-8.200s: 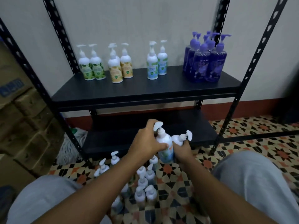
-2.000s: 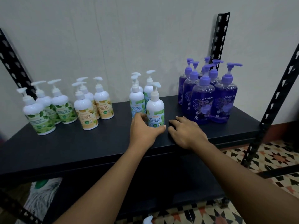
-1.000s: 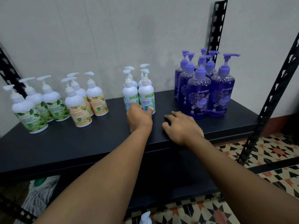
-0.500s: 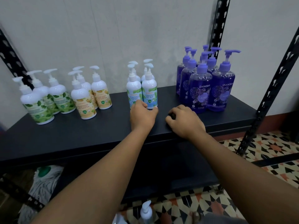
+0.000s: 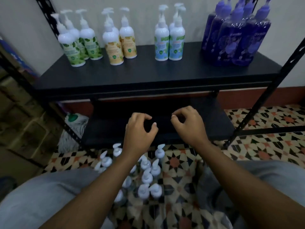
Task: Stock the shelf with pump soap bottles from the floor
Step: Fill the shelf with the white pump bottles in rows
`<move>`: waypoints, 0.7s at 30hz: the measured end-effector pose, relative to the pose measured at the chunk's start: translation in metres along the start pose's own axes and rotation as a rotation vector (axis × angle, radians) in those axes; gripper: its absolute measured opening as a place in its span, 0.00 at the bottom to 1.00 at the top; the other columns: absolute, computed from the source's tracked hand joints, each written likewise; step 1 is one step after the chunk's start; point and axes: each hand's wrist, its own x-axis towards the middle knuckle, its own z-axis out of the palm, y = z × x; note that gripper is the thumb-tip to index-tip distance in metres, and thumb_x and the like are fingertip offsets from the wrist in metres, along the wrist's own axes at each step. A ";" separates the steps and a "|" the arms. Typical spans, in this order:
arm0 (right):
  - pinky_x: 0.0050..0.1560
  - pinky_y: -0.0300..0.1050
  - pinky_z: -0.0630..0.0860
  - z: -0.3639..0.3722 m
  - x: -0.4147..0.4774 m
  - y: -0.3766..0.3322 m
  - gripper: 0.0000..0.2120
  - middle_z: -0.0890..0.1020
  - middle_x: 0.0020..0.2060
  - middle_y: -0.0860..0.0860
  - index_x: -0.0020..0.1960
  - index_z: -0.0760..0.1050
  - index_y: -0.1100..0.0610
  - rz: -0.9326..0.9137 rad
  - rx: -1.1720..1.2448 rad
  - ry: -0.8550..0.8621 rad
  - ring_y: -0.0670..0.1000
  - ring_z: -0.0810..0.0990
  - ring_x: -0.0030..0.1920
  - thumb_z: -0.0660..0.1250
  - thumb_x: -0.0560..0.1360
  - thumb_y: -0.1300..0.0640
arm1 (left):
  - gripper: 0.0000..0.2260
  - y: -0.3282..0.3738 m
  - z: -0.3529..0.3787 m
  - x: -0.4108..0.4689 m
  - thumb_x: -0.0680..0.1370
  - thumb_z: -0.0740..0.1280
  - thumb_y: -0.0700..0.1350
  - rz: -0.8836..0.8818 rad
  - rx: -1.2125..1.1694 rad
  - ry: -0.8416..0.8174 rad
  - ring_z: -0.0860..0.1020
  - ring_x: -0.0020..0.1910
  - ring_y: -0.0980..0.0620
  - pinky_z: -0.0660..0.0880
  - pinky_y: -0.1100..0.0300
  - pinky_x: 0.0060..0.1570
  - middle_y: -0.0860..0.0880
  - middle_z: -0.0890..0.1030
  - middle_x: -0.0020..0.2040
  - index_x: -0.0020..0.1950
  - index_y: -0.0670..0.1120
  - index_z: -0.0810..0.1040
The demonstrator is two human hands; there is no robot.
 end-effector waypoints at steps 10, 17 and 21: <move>0.47 0.46 0.74 0.095 -0.134 0.076 0.11 0.79 0.49 0.49 0.49 0.78 0.49 0.361 -0.063 -0.594 0.51 0.79 0.48 0.66 0.73 0.42 | 0.12 -0.100 0.031 -0.157 0.74 0.75 0.51 -0.509 0.011 -0.242 0.77 0.48 0.52 0.74 0.55 0.47 0.52 0.75 0.50 0.50 0.51 0.73; 0.57 0.44 0.71 0.145 -0.191 0.114 0.31 0.73 0.65 0.56 0.72 0.71 0.56 0.448 -0.113 -0.894 0.56 0.74 0.65 0.74 0.72 0.50 | 0.18 -0.149 0.053 -0.221 0.71 0.75 0.39 -0.566 -0.023 -0.363 0.74 0.44 0.58 0.68 0.72 0.40 0.56 0.75 0.46 0.51 0.56 0.71; 0.60 0.49 0.74 0.171 -0.204 0.129 0.39 0.71 0.68 0.56 0.77 0.65 0.52 0.462 -0.098 -0.924 0.58 0.72 0.68 0.72 0.68 0.46 | 0.25 -0.186 0.079 -0.228 0.72 0.72 0.43 -0.612 -0.088 -0.503 0.77 0.58 0.47 0.78 0.50 0.54 0.46 0.75 0.61 0.68 0.47 0.71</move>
